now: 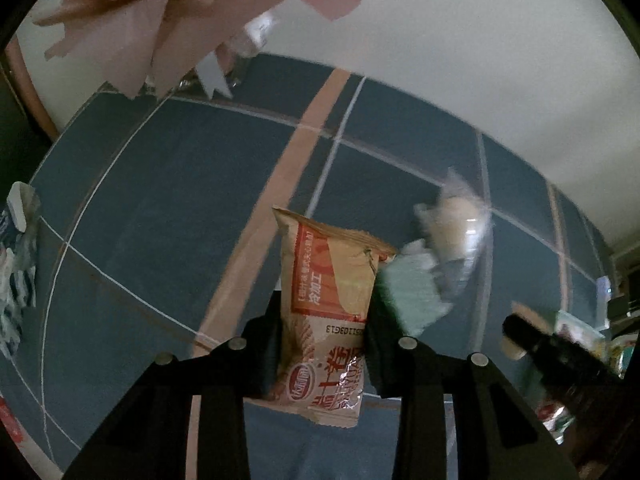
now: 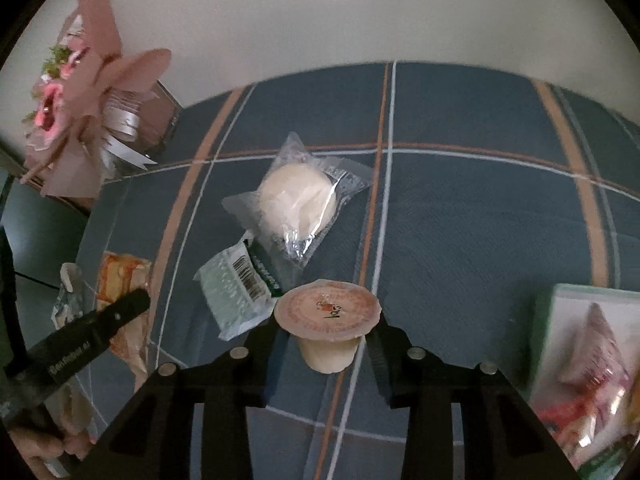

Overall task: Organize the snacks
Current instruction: 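Carry the bread pack and pudding cup over the white tray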

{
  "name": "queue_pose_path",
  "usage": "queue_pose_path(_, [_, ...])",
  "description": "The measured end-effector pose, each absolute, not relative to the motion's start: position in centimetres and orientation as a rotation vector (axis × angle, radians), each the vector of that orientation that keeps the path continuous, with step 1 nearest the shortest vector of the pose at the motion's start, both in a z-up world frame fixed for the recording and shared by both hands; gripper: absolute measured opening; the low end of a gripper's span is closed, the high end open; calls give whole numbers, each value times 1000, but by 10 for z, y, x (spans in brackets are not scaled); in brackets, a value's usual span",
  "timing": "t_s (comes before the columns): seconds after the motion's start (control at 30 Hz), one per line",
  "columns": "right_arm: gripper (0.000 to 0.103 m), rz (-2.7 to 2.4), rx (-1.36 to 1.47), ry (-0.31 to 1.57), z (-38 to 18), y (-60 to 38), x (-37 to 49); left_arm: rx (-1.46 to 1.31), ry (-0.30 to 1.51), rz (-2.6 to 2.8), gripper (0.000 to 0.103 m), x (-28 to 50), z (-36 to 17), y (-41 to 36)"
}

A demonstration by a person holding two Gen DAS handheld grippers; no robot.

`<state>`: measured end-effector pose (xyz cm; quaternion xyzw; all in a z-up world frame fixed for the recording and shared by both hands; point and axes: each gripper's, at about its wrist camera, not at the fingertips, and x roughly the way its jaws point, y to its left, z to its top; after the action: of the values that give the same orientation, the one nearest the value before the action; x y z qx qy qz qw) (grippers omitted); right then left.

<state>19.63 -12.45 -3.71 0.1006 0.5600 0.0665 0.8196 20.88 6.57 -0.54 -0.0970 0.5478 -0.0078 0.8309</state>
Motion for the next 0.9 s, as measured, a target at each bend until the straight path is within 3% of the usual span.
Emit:
queue_pose_path(0.37, [40,32,370,1102,4,-182,148,-282,1148,-97,37,160,22,-19])
queue_pose_path(0.9, [40,-252,455,1006,54,-324,76,-144,1132,-235,37,113,46,-149])
